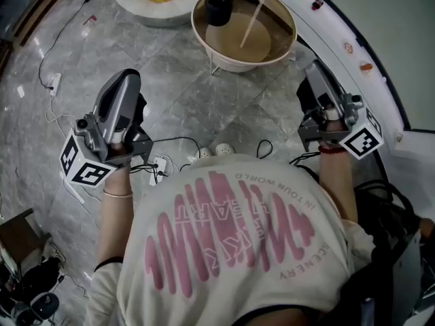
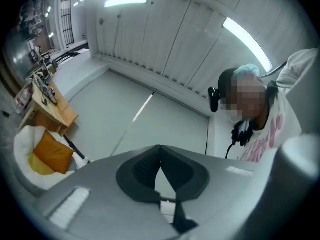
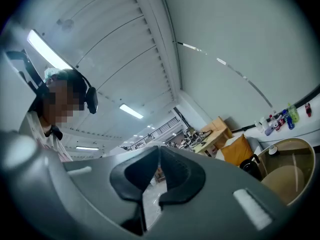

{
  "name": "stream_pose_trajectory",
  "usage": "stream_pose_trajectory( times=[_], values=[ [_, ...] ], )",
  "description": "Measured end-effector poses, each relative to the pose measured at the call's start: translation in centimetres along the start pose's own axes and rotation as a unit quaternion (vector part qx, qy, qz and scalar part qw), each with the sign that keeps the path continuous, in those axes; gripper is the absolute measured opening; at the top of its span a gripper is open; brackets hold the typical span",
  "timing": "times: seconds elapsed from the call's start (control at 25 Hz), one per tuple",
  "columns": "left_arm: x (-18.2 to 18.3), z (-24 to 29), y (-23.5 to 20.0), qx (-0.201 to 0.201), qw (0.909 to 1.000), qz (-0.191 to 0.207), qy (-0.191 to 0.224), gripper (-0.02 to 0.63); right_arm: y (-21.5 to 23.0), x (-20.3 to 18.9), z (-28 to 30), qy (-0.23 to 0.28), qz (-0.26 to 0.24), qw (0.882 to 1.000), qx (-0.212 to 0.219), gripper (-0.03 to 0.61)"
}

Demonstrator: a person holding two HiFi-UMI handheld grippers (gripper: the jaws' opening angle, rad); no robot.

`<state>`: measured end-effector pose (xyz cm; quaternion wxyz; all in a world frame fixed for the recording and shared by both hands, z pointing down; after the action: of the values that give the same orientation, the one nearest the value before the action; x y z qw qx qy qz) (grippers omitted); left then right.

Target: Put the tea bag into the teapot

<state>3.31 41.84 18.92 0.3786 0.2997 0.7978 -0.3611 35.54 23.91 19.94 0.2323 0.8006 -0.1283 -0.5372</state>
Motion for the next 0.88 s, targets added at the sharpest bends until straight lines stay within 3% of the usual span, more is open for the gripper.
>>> stream_pose_trajectory(
  times=[0.24,0.4,0.88],
  values=[
    [-1.0,1.3,1.3,-0.013,0.993,0.093,-0.072,0.0,-0.9,-0.9,0.9,-0.018,-0.006,1.0,0.004,0.021],
    [-2.2,0.7,0.7,-0.013,0.9854,0.137,-0.101,0.003,-1.8,-3.5,1.9,-0.035,-0.015,0.999,0.002,0.021],
    [-4.7,1.1,-2.5,-0.01,0.988,0.099,-0.118,0.003,0.0,-6.8,4.5,-0.041,0.01,0.999,0.001,0.021]
  ],
)
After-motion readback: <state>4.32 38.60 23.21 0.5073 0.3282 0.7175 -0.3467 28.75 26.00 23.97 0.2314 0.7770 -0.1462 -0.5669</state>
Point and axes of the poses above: the fingertips, and each gripper's own axes: z forward along the fingers, y to its right, x out of its top, the point moved 7 cm from there along -z, backward along the fingers, and after that the axes turned 4 degrees about y, right-handed, at the moved point
